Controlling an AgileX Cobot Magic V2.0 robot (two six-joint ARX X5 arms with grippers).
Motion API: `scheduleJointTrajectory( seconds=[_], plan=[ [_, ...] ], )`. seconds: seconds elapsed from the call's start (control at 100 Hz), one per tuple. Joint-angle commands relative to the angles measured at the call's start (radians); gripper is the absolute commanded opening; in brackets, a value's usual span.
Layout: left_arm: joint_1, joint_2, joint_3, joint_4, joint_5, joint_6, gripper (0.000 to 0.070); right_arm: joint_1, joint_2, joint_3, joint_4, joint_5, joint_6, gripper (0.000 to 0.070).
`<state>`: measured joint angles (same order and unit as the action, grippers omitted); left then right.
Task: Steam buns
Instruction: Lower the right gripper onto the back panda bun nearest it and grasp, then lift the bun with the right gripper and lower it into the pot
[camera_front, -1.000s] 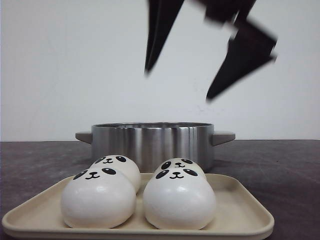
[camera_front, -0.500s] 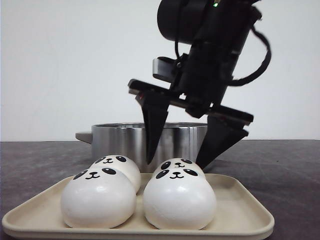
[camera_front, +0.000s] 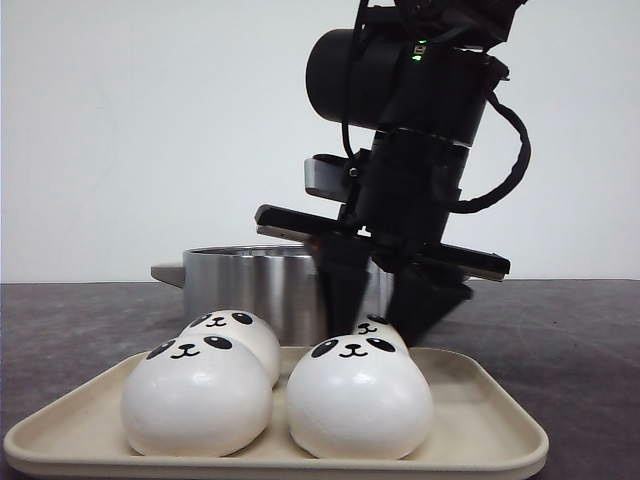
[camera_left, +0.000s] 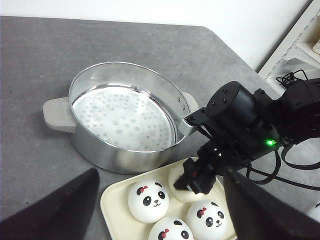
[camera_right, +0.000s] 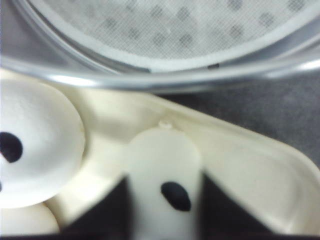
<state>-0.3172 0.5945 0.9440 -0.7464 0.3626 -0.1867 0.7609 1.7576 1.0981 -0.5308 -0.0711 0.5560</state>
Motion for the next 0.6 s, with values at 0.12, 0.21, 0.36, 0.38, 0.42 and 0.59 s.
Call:
scheduleJointTrajectory(
  seconds=[0.12, 0.21, 0.36, 0.38, 0.42, 0.59],
  plan=[
    [-0.004, 0.003, 0.011, 0.008, -0.023, -0.005, 0.0481, 0.018, -0.055, 0.050, 0.002, 0.018, 0.014, 0.0000],
    [-0.004, 0.003, 0.011, 0.008, -0.030, -0.005, 0.0481, 0.035, -0.117, 0.080, -0.010, -0.035, 0.013, 0.0000],
    [-0.008, 0.003, 0.011, 0.006, -0.030, -0.006, 0.0481, 0.073, -0.237, 0.113, -0.019, -0.051, 0.013, 0.0000],
    [-0.010, 0.003, 0.011, 0.006, -0.029, -0.006, 0.0481, 0.077, -0.253, 0.116, -0.013, -0.042, 0.013, 0.0000],
    [-0.013, 0.003, 0.011, 0.006, -0.029, -0.006, 0.0481, 0.084, -0.279, 0.125, 0.008, -0.026, 0.013, 0.0000],
    [-0.020, 0.003, 0.011, 0.013, -0.029, -0.006, 0.0480, 0.068, -0.323, 0.218, 0.051, 0.027, -0.009, 0.0000]
  ],
)
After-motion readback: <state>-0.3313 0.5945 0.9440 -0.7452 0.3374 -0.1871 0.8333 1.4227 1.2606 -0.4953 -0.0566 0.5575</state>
